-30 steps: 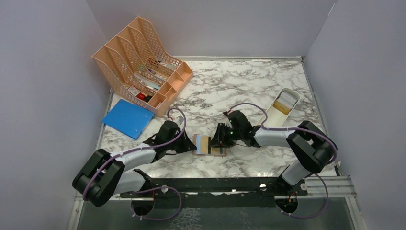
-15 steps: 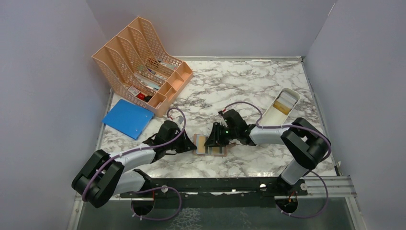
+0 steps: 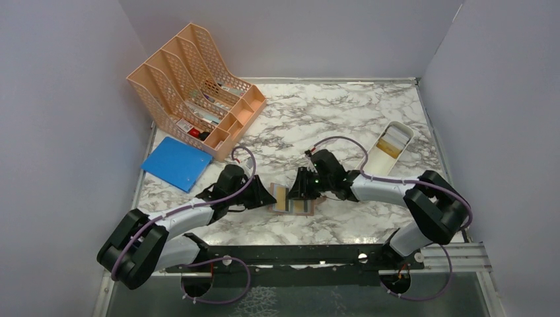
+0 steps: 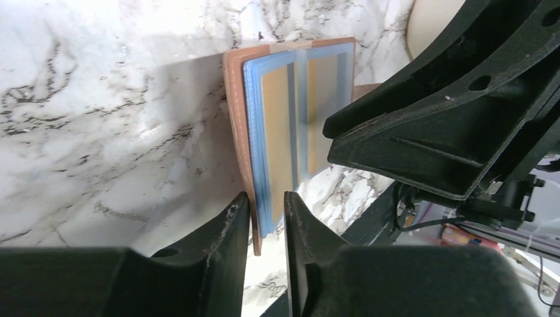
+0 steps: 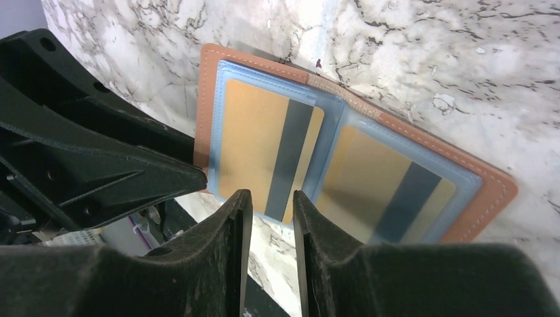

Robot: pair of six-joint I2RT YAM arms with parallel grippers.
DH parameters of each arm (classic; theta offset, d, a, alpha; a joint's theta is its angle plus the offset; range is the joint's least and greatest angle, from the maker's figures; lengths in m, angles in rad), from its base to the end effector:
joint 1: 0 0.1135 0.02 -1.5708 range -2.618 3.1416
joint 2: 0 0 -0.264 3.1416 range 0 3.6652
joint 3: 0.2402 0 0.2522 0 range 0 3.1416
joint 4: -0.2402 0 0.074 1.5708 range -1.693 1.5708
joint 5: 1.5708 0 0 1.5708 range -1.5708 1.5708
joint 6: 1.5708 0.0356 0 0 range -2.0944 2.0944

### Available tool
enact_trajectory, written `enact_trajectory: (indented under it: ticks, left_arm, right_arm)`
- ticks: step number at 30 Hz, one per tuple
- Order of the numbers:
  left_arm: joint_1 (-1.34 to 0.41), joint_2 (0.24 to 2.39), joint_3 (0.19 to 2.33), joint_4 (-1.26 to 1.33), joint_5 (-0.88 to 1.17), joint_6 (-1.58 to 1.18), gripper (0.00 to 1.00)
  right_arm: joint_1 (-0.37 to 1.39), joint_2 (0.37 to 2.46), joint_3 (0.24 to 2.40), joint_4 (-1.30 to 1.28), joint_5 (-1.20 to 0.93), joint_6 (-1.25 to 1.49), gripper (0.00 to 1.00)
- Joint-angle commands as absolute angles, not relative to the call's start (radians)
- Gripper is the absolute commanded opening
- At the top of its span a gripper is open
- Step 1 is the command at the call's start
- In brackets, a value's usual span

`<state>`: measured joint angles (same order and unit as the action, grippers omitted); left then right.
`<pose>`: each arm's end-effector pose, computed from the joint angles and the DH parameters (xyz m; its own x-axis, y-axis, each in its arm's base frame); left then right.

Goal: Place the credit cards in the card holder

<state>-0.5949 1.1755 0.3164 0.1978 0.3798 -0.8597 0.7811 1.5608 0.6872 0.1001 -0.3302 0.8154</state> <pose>0.1651 -0.1276 0.1451 -0.9099 -0.2339 -0.3426 0.1125 0.6558 -0.7465 0.2033 0.2178 0.1530 -0.9449 0.0329 -0.3256 -0.2084 0.7067 0.6762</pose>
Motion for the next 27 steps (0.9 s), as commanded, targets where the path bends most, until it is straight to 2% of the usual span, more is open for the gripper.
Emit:
enact_trajectory:
  ticks: [1, 7, 12, 22, 27]
  left_arm:
    - [-0.594, 1.169, 0.328, 0.281, 0.446, -0.882, 0.3]
    - [-0.595, 1.195, 0.345, 0.298, 0.477, -0.874, 0.31]
    - [-0.594, 1.193, 0.351, 0.31, 0.483, -0.874, 0.27]
    - [-0.604, 1.255, 0.378, 0.352, 0.509, -0.859, 0.3]
    - [-0.614, 1.275, 0.392, 0.366, 0.508, -0.856, 0.22]
  right_arm:
    - [0.79, 1.491, 0.712, 0.001, -0.232, 0.743, 0.32]
    - [0.79, 1.489, 0.727, -0.054, -0.162, 0.689, 0.25]
    - [0.79, 1.507, 0.705, -0.03, -0.147, 0.684, 0.23]
    - [0.79, 1.565, 0.662, 0.031, -0.16, 0.698, 0.2]
    - [0.79, 1.568, 0.647, 0.045, -0.161, 0.703, 0.19]
